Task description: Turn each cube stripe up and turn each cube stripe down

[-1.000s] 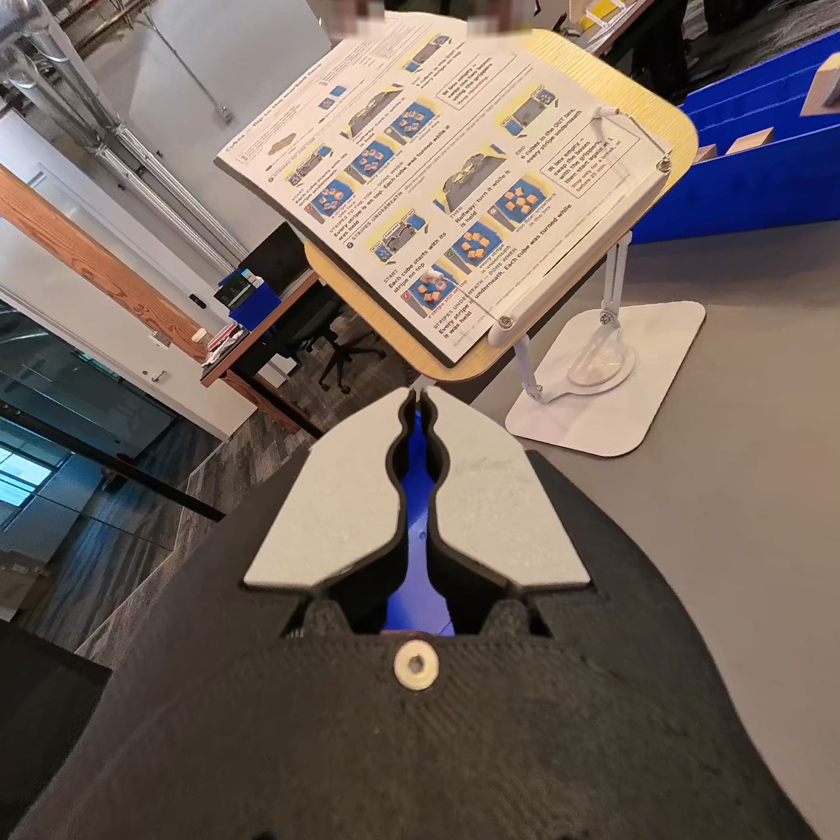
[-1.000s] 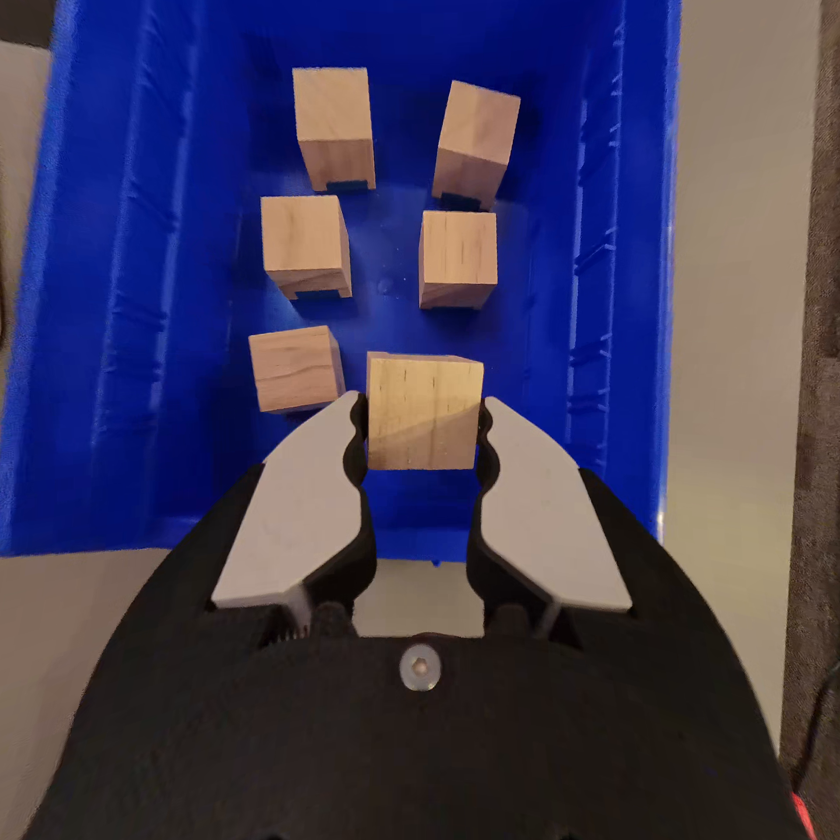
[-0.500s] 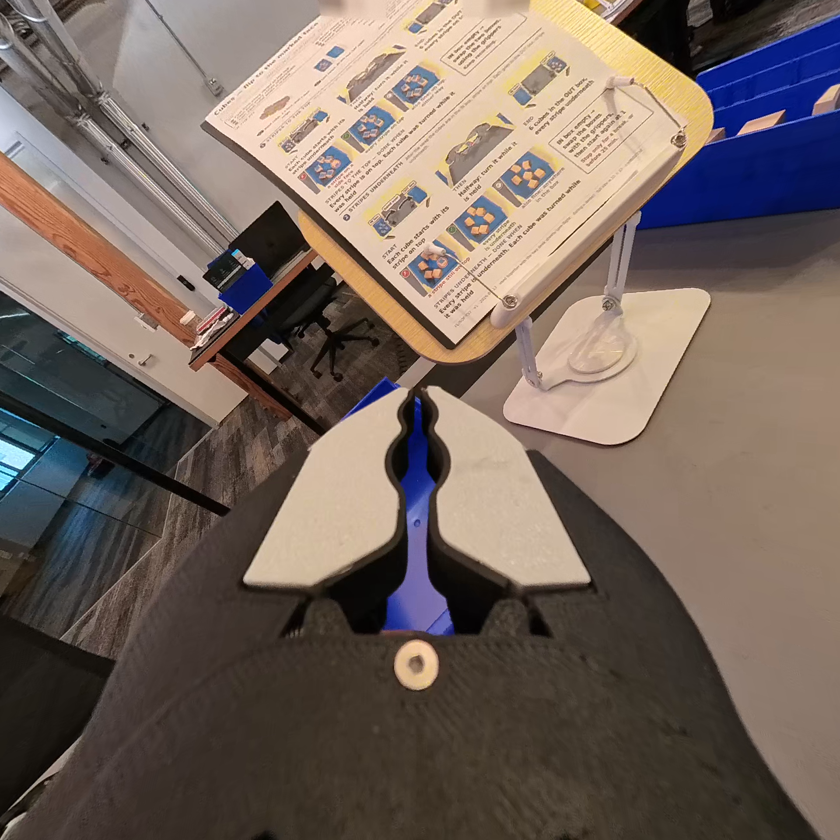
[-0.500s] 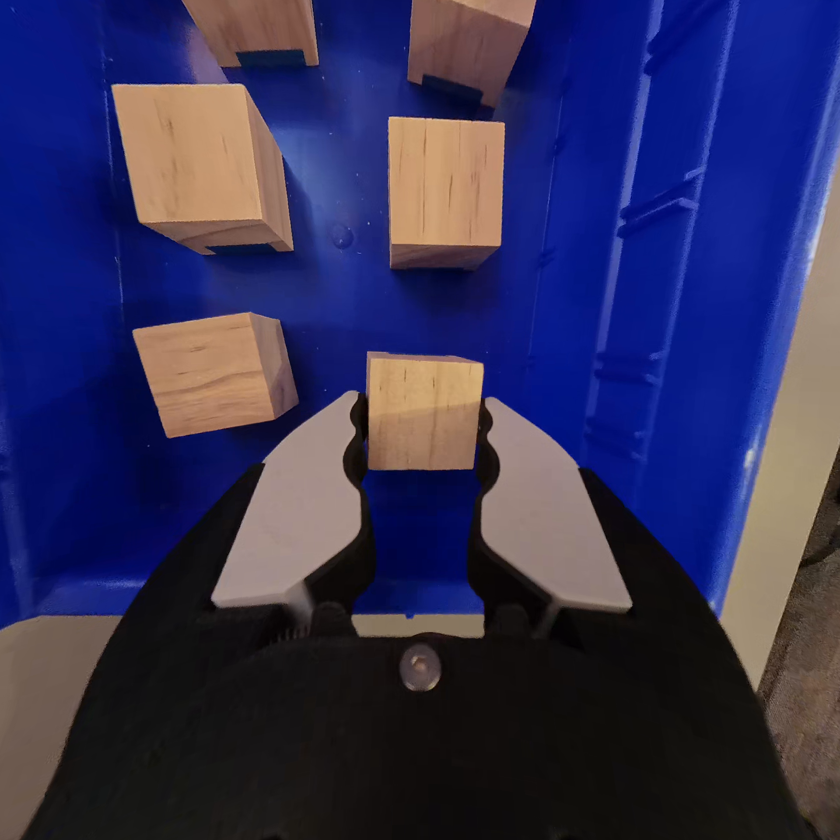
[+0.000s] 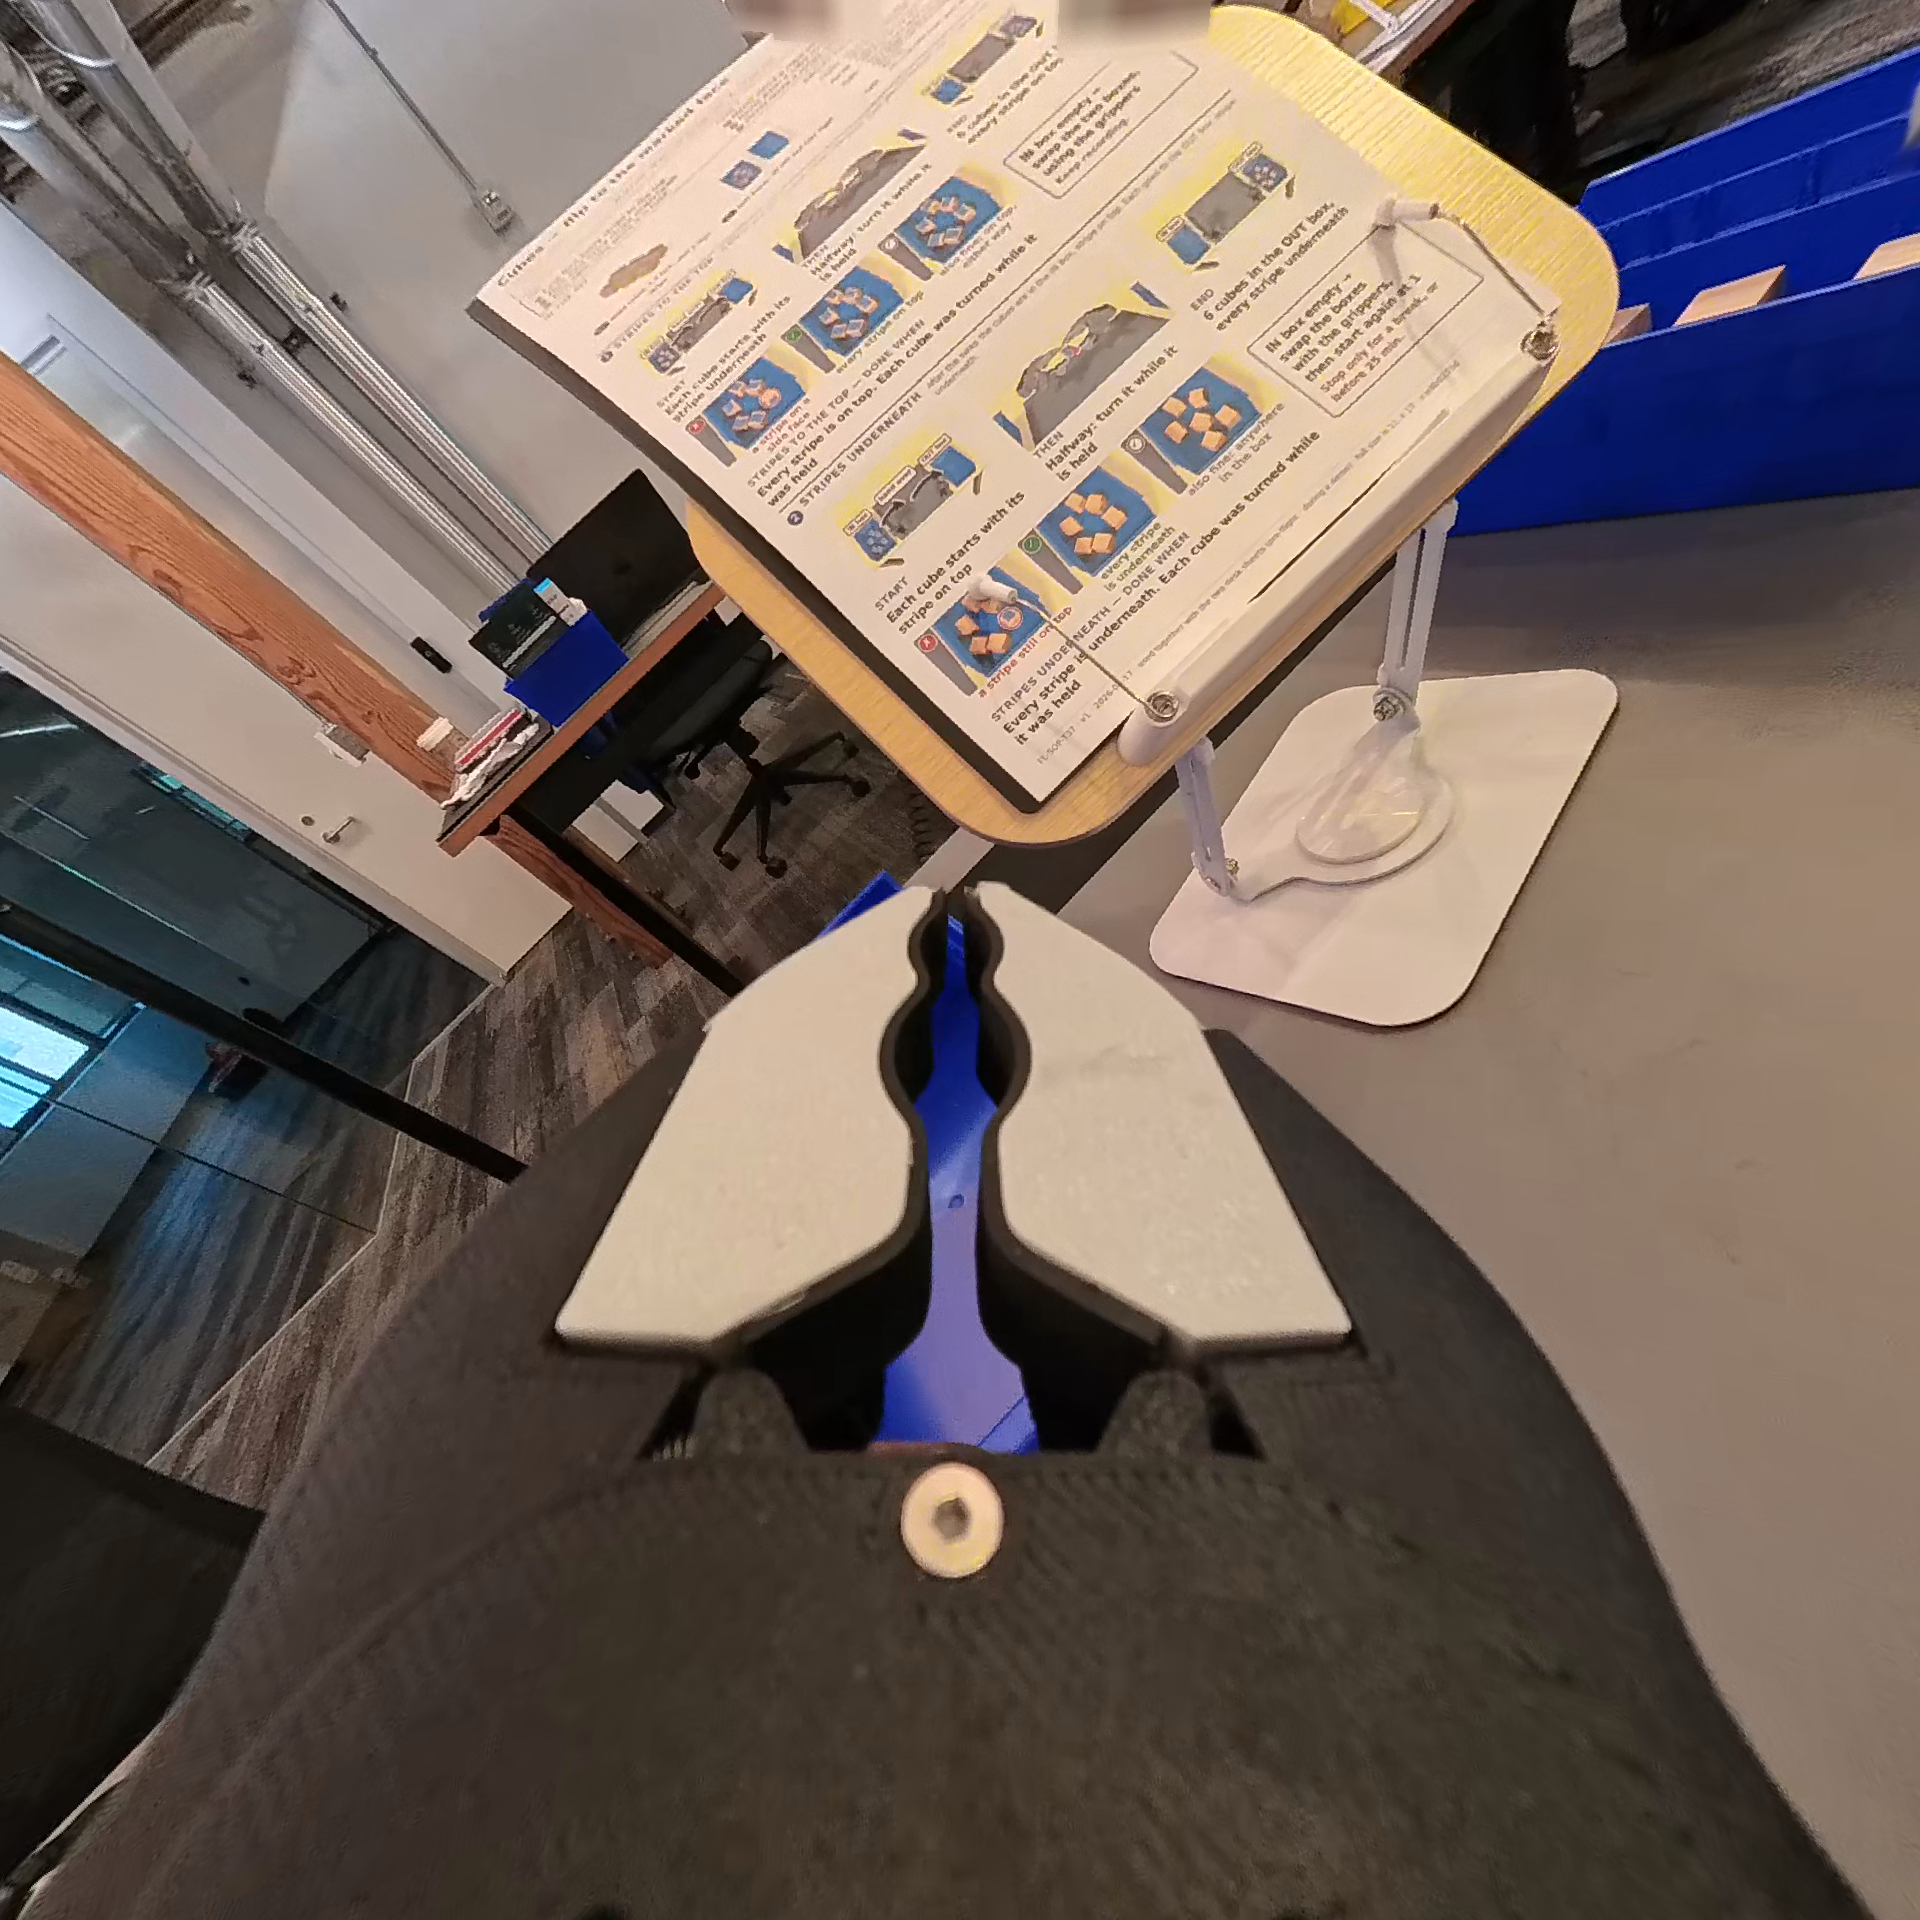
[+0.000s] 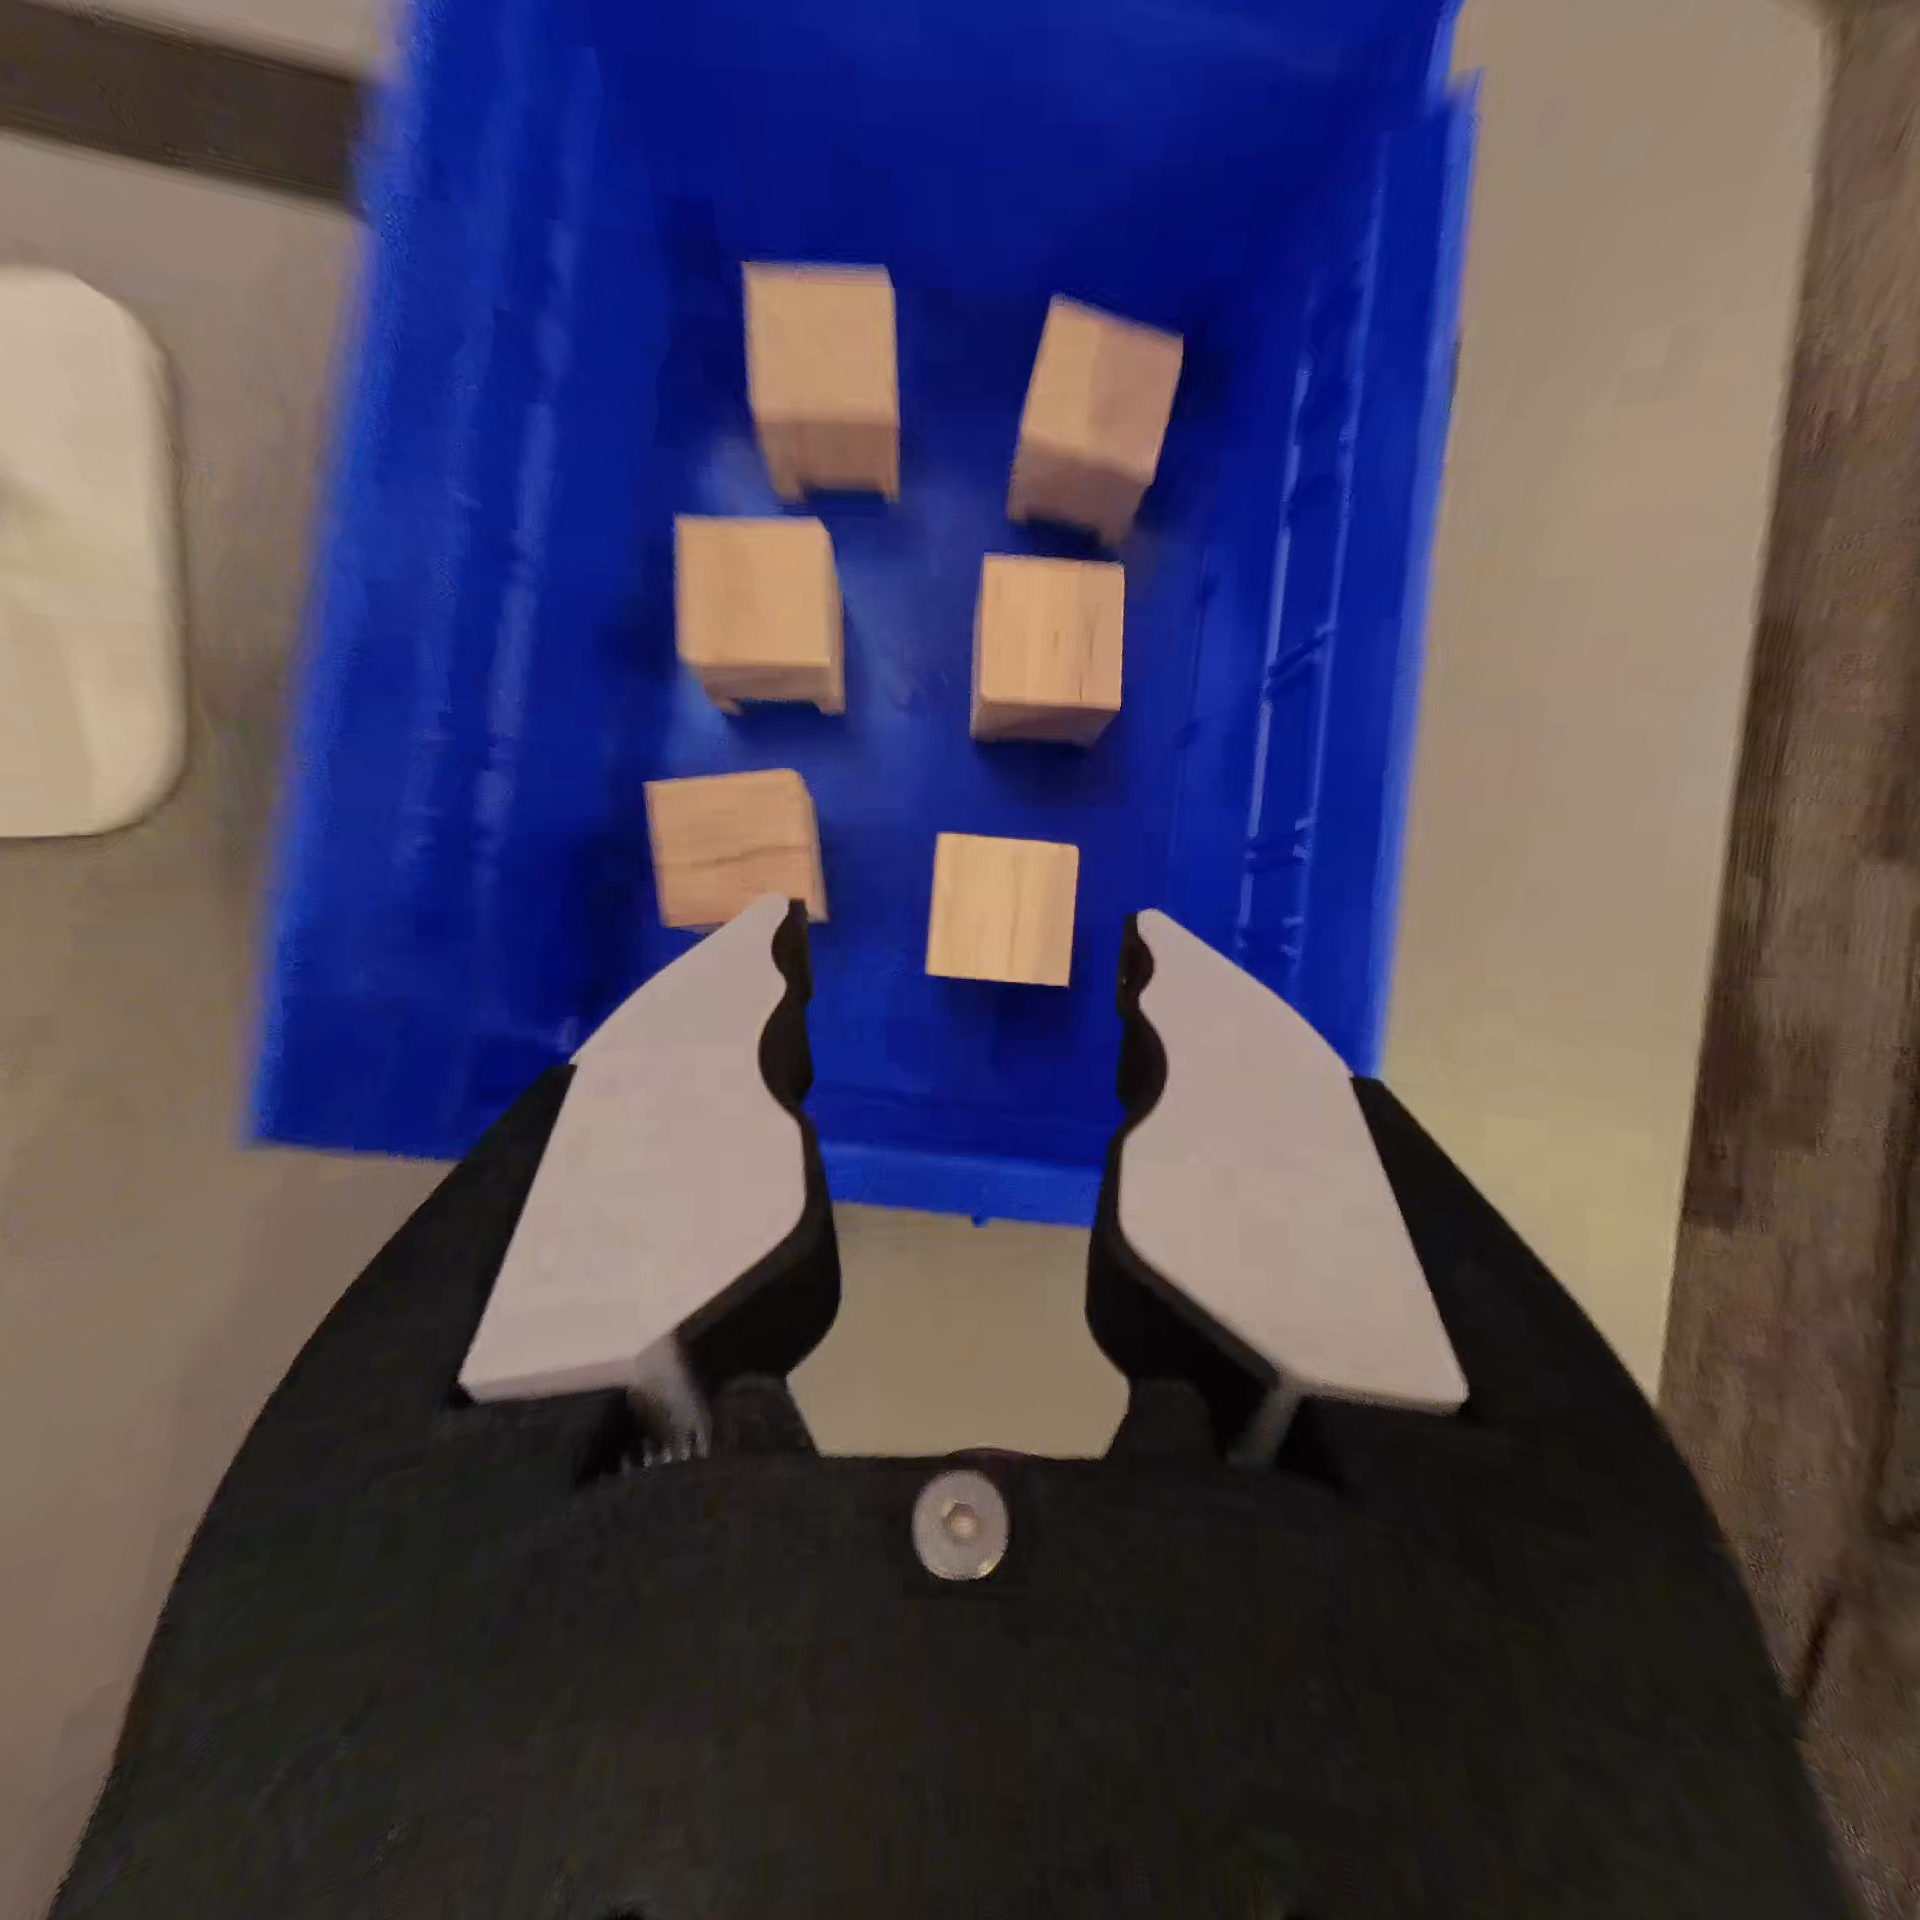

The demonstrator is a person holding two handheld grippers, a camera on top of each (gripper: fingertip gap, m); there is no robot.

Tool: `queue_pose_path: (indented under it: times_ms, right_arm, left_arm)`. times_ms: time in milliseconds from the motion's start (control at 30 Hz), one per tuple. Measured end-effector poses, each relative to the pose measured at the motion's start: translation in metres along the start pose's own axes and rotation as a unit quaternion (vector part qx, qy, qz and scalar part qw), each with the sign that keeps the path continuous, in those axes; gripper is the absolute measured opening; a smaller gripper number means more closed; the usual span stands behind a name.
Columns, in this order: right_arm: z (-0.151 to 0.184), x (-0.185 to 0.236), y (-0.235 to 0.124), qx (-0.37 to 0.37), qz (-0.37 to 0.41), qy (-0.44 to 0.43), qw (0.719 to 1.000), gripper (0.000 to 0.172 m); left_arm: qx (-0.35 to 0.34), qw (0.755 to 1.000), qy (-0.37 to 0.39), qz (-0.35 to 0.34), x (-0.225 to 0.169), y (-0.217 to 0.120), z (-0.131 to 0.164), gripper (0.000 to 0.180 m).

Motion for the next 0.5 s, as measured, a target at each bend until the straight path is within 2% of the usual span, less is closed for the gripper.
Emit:
queue_pose_path:
  times_ms: [133, 233, 400, 500]
  right_arm:
    - [-0.010, 0.021, -0.086, -0.134, -0.032, -0.011, 0.990, 0.051]
    - [-0.003, 0.042, -0.140, -0.203, -0.047, -0.038, 0.977, 0.042]
    - [0.019, 0.069, -0.192, -0.259, -0.062, -0.060, 0.962, 0.037]
    - [0.029, 0.085, -0.217, -0.296, -0.081, -0.067, 0.949, 0.026]
  left_arm:
    - [-0.011, 1.000, -0.007, -0.002, 0.001, -0.002, -0.004, 0.003]
    - [-0.021, 1.000, -0.012, 0.000, 0.000, -0.003, -0.009, 0.003]
    - [-0.037, 0.999, -0.001, 0.003, -0.004, -0.008, -0.024, 0.003]
    - [-0.049, 0.999, 0.006, 0.000, -0.004, -0.014, -0.034, 0.003]
Point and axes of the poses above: each gripper's, where its closed fingertips meet, y out along the fingers, z out of its underside, x = y × z across the jaws, the point moved 7 cm from there along -y, back along the fingers, and after that the axes turned 4 degrees about y, right-handed, at the moved point
